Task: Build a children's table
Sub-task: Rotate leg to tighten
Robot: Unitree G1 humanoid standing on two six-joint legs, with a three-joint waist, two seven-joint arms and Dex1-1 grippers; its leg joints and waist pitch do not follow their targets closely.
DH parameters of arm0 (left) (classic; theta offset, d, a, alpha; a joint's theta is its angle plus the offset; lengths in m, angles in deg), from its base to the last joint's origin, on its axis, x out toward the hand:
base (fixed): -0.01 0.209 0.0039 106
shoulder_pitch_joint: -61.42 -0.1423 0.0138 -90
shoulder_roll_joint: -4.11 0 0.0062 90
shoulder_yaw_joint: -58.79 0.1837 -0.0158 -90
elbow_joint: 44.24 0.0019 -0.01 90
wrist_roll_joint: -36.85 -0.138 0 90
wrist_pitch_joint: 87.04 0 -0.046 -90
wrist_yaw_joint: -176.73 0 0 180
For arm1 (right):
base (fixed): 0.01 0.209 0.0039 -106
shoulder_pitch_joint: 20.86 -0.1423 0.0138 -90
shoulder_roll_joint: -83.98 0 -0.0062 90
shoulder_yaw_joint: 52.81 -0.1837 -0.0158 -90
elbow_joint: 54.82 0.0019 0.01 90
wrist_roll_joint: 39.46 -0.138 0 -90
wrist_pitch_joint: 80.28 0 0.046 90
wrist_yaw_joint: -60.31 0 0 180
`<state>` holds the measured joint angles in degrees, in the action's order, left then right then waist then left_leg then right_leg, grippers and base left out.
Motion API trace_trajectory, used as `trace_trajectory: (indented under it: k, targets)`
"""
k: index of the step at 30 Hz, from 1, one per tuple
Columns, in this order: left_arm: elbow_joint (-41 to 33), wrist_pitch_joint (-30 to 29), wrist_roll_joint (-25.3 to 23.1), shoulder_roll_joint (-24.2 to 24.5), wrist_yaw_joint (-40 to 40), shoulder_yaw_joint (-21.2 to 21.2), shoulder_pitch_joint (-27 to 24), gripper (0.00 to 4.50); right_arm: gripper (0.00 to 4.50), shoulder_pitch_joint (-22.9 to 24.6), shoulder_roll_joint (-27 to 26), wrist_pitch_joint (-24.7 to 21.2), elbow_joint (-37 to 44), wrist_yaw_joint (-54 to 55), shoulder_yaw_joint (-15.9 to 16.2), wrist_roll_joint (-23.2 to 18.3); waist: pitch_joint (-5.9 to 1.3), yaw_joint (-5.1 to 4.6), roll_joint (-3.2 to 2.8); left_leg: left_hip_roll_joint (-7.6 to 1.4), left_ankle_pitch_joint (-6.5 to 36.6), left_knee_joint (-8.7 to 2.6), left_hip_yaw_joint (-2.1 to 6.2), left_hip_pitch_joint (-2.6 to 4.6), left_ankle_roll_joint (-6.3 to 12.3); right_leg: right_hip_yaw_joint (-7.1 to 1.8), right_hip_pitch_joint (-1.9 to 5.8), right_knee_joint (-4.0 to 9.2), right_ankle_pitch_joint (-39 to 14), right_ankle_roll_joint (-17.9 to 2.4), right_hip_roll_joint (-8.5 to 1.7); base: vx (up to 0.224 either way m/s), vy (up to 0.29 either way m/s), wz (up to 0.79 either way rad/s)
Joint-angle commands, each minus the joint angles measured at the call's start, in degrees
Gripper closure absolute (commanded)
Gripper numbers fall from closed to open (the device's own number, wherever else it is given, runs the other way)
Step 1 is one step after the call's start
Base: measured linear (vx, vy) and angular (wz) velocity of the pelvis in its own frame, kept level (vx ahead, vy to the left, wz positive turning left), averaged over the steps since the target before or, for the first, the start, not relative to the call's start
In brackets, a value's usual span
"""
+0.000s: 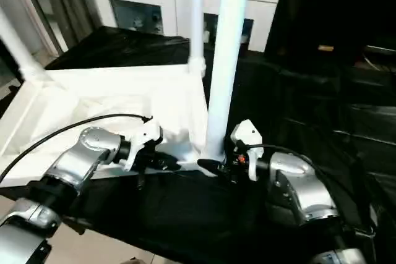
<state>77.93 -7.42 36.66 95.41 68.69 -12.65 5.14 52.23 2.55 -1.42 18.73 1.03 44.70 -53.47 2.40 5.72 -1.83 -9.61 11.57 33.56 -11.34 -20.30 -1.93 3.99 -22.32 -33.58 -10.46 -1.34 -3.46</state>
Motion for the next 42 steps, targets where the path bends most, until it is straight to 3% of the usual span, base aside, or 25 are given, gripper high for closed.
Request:
trace_trajectory:
  k: [1, 12, 19, 24, 28, 32, 36, 38, 42]
  targets:
    - [-1.06, -0.22, 2.96, -0.79, 2.68, 0.20, -1.16, 4.50, 0.83, 0.03, 0.57, -0.65, 1.05, -0.99, 0.25, -0.80, -2.89, -0.01, 1.17, -4.25, 8.78, -3.85, 1.87, 0.33, 4.35, -3.23, 2.36, 4.16, -16.49, -11.07, -5.96, 0.000, 0.000, 0.00]
    - [-2.28, -0.99, 2.61, -0.53, 2.81, 0.30, -1.32, 4.50, 1.72, 0.34, 0.71, -0.86, 0.94, -2.22, 1.68, 0.32, -2.99, 0.07, 1.21, -4.15, 7.90, -3.73, 1.85, 0.24, 4.56, -3.16, 2.39, 4.10, -15.83, -10.85, -5.89, 0.000, 0.000, 0.00]
    - [-2.37, -1.19, 2.23, -0.83, 1.73, 0.19, -1.47, 4.50, 1.77, 0.35, -0.10, -1.18, 0.44, -0.33, 1.26, 0.45, -3.02, 0.03, 1.18, -4.17, 7.82, -3.74, 1.87, 0.27, 4.45, -3.16, 2.35, 4.09, -15.74, -10.76, -5.85, 0.000, 0.000, 0.00]
    - [3.96, -0.91, -0.79, -5.37, -11.65, -2.28, 1.90, 4.50, 1.78, -1.61, -7.00, -2.43, -6.70, 17.67, -1.98, 4.48, -2.81, -0.80, 1.25, -3.76, 9.06, -3.92, 1.99, 0.38, 2.73, -3.01, 2.18, 4.55, -18.69, -10.48, -5.83, 0.000, 0.000, 0.00]
    - [8.10, -0.61, -2.39, -8.99, -19.99, -3.17, 4.72, 4.50, 1.78, -3.12, -13.35, -5.76, -9.27, 29.00, -6.54, 2.36, -2.67, -1.16, 1.27, -3.79, 11.30, -4.17, 2.13, 0.71, 1.67, -3.19, 2.07, 5.08, -22.52, -9.06, -5.92, 0.000, 0.000, 0.00]
    - [11.00, -2.33, -3.04, -13.60, -28.68, -4.39, 7.44, 4.50, 1.78, -4.49, -16.59, -2.69, -11.87, 36.15, -5.05, 6.40, -2.90, -1.06, 1.18, -3.87, 10.31, -4.09, 2.01, 0.91, 1.13, -3.34, 2.03, 4.64, -18.09, -9.97, -5.88, 0.000, 0.000, 0.00]
    - [13.43, -1.02, -3.81, -15.07, -30.36, -4.39, 8.58, 4.50, 1.78, -4.68, -17.92, 1.43, -11.68, 34.77, -2.22, 9.07, -3.01, -0.63, 1.37, -3.66, 7.93, -3.80, 1.81, 0.48, 3.21, -3.43, 2.41, 4.38, -14.68, -10.49, -6.05, 0.000, 0.000, 0.00]
    - [13.51, -0.67, -3.83, -14.90, -29.63, -4.26, 8.45, 4.50, 1.08, -4.36, -17.84, 2.50, -10.89, 33.23, -1.38, 9.31, -2.95, -0.59, 1.37, -3.76, 7.93, -3.87, 1.89, 0.40, 3.69, -3.38, 2.47, 4.36, -15.29, -10.26, -6.08, 0.000, 0.000, 0.00]
    - [12.02, -0.01, -3.47, -13.24, -26.39, -3.58, 6.92, 4.50, 0.88, -4.04, -16.23, 3.32, -9.54, 30.42, -1.64, 7.69, -2.91, -0.66, 1.52, -3.87, 8.78, -4.01, 2.03, 0.40, 3.83, -3.29, 2.50, 4.51, -17.56, -9.71, -6.11, 0.000, 0.000, 0.00]
